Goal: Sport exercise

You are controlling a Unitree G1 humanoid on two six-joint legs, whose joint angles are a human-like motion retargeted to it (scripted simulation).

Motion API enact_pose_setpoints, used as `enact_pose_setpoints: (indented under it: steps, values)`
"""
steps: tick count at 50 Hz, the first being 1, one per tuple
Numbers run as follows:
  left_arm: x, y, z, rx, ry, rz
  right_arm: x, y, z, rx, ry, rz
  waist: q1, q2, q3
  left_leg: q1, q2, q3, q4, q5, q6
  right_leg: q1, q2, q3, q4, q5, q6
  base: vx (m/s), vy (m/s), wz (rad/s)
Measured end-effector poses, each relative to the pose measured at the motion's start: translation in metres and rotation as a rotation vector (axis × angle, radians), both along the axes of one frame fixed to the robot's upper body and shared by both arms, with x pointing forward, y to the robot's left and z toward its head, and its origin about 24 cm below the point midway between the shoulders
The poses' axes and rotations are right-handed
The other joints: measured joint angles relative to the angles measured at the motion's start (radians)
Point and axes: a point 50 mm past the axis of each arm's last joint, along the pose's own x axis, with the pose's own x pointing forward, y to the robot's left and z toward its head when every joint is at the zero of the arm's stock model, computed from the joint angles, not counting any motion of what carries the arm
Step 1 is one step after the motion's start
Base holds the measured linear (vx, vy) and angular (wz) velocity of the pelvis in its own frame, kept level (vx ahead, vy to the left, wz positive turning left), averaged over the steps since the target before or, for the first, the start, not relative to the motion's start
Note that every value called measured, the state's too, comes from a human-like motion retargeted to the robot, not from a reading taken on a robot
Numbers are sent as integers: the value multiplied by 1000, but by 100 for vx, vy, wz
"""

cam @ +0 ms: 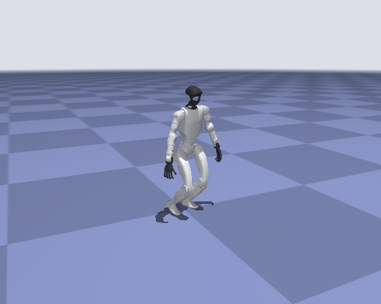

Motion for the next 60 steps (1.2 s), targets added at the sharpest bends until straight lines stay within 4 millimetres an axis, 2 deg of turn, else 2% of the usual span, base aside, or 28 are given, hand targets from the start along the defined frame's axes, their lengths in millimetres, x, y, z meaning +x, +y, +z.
enact_pose_setpoints:
  steps: [6, 9, 15, 21, 27, 35, 38, 44, 50, 53, 60]
  values:
    - [-1, 6, 2, 29, -4, -34, 5, 15, -5, 3, 20, 86, 66, -36, -8, -2, 67, -28, 61, -7, -24, 92, 76, -22, -98, -108, 14, -2, -20, -45]
    - [-1, 10, 3, 53, -6, -46, 10, 22, -6, 0, 22, 131, 112, -37, -6, -21, 130, -49, 119, -12, -41, 112, 134, -56, -138, -108, 15, -3, -19, -75]
    - [-1, 16, 5, 86, -1, -70, 22, 31, -5, -19, 8, 211, 207, -15, 16, -63, 277, -86, 238, -2, -62, 150, 265, -112, -220, -100, -28, -1, -15, -73]
    - [2, 13, 5, 92, 10, -117, 34, 31, 0, -46, -13, 262, 242, -1, 40, -137, 349, -103, 315, 100, -57, 149, 313, -142, -259, -86, -62, -3, -8, -18]
    - [10, 5, 5, 89, 17, -195, 44, 26, 7, -82, -25, 297, 236, 12, 61, -188, 328, -97, 331, 109, -37, 121, 302, -151, -254, -82, -76, -4, 0, 15]
    - [29, -15, 6, 96, -10, -325, 61, 6, 26, -185, -51, 305, 184, 46, 109, -162, 220, -49, 271, 38, -19, 67, 242, -131, -199, -84, -79, -6, 7, 41]
    - [35, -14, 8, 130, -20, -361, 69, -2, 34, -228, -68, 300, 144, 55, 136, -146, 176, -16, 219, 6, 1, 34, 200, -113, -162, -81, -72, -7, 13, 62]
    - [64, -15, 21, 213, -91, -450, 92, -5, 51, -287, -130, 318, 32, 50, 200, -170, 83, 52, 136, 1, 44, -77, 99, -58, -48, -55, -52, -10, 16, 77]
    - [107, -11, 48, 327, -206, -534, 133, -2, 83, -338, -265, 354, -48, 42, 297, -255, 58, 117, 158, -15, 69, -230, 6, -43, 119, 50, -17, -9, 17, 40]
    - [130, -7, 66, 396, -271, -560, 157, 4, 106, -361, -361, 372, -53, 38, 343, -326, 79, 146, 207, -30, 81, -299, -45, -88, 216, 81, -38, -8, 15, -18]
    - [184, -2, 118, 540, -440, -583, 211, 17, 174, -399, -636, 370, -29, 26, 442, -504, 155, 194, 352, -54, 112, -392, -69, -171, 370, 59, -24, -7, 12, -38]
